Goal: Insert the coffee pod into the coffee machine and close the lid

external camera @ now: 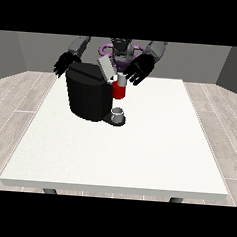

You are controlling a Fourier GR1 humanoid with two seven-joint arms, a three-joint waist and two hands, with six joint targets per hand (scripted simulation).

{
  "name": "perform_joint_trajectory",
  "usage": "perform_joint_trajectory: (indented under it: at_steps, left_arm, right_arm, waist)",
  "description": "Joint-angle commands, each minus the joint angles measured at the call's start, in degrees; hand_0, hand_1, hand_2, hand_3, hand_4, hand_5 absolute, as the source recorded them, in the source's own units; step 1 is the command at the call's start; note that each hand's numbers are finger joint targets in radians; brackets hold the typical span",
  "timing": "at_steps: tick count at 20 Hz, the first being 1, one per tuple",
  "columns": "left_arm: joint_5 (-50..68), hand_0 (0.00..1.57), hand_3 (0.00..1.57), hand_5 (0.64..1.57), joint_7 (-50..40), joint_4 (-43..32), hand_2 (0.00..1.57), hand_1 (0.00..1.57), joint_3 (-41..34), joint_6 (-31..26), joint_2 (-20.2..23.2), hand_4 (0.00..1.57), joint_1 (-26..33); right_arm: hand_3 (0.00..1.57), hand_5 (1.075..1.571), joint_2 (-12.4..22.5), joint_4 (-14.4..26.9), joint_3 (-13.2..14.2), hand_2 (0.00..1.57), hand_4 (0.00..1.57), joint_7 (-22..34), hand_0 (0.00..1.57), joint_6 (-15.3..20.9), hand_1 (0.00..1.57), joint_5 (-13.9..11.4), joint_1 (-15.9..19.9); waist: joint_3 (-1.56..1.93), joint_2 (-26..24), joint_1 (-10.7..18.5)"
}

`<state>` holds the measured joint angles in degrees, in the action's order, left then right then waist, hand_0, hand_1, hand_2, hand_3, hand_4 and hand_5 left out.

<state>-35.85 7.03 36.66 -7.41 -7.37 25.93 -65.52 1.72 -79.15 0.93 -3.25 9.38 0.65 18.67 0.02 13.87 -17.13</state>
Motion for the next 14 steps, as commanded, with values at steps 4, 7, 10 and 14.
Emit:
perform_joint_trajectory:
  at_steps: [4, 7, 10, 14]
  left_arm:
    - [0.09, 1.26, 1.21, 1.571, -0.83, -1.32, 1.3, 1.26, -0.6, -2.14, 0.68, 0.51, -2.07]
    - [-1.02, 1.18, 1.18, 1.571, -0.19, 0.17, 1.25, 1.18, 1.1, -0.92, -1.87, 0.5, -0.91]
    - [-0.82, 1.19, 1.2, 1.571, -0.91, 0.08, 1.26, 1.19, 0.92, -2.52, -1.65, 0.49, -2.57]
    - [-1.27, 1.2, 1.21, 1.571, 1.0, -0.86, 1.28, 1.2, 0.59, -0.8, -1.44, 0.52, -0.33]
  right_arm:
    - [0.0, 1.571, -0.8, -0.62, -1.39, 0.0, 0.51, -0.8, 0.0, -0.66, 0.0, -0.31, -2.48]
    - [0.0, 1.571, 0.23, 0.84, 1.41, 0.0, 0.52, 0.28, 0.0, 0.21, 0.0, 0.76, -0.57]
    - [0.0, 1.571, 1.03, 2.95, 3.11, 0.0, 0.51, -2.2, 0.0, -0.61, 0.0, 1.79, 1.14]
    - [0.0, 1.571, 0.94, 0.71, 2.22, 0.0, 0.51, -1.81, 0.0, -1.51, 0.0, 2.1, -1.13]
  waist:
    - [-0.01, -0.03, -1.06]
    - [0.0, -1.06, 1.19]
    - [0.01, 0.86, 1.86]
    - [-0.01, 0.5, 0.52]
